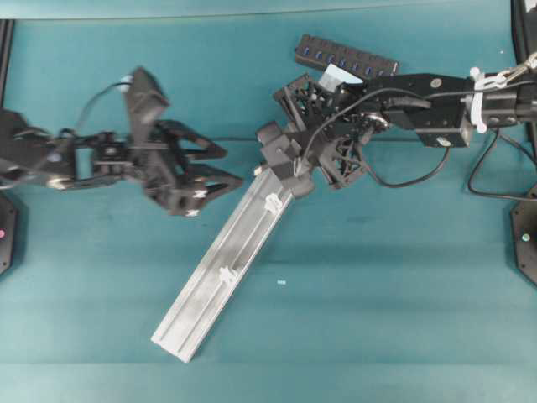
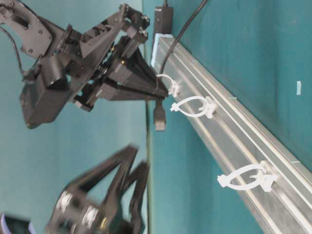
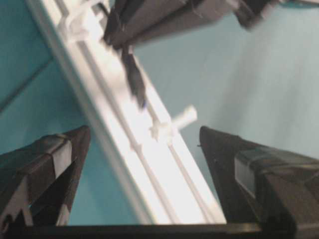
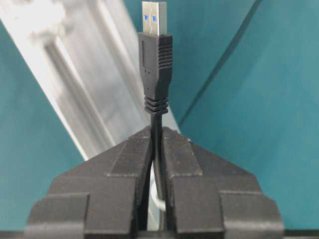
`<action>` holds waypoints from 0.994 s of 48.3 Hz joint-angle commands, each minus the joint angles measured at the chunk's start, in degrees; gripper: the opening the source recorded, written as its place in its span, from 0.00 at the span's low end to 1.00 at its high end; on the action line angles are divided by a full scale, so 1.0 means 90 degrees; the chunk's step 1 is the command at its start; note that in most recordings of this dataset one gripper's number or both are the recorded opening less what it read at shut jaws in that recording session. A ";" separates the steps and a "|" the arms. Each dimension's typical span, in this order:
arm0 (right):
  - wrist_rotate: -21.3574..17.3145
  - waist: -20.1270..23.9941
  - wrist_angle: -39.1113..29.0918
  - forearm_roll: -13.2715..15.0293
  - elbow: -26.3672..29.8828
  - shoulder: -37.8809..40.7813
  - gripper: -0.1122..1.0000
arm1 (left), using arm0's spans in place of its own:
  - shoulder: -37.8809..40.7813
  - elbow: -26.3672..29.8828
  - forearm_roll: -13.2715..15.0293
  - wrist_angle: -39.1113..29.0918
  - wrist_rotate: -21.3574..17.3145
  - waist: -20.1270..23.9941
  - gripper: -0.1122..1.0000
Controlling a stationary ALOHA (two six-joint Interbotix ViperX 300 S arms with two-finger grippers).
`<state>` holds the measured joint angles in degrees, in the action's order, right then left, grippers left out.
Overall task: Pass the USB cable through three rings with both arms.
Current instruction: 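Regrasp the cable near the plug with the right gripper, retract left, then push the plug through the second white ring with the right gripper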
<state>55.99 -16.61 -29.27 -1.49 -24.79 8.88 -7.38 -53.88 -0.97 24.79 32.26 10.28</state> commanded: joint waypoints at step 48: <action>0.0850 0.0615 -0.0400 0.0176 -0.0107 0.0264 0.16 | -0.2520 -0.1064 -0.0020 -0.1055 0.0254 -0.0059 0.95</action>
<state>63.46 -12.13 -33.05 0.35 -25.84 10.37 -29.62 -64.25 -0.97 14.94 34.72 9.76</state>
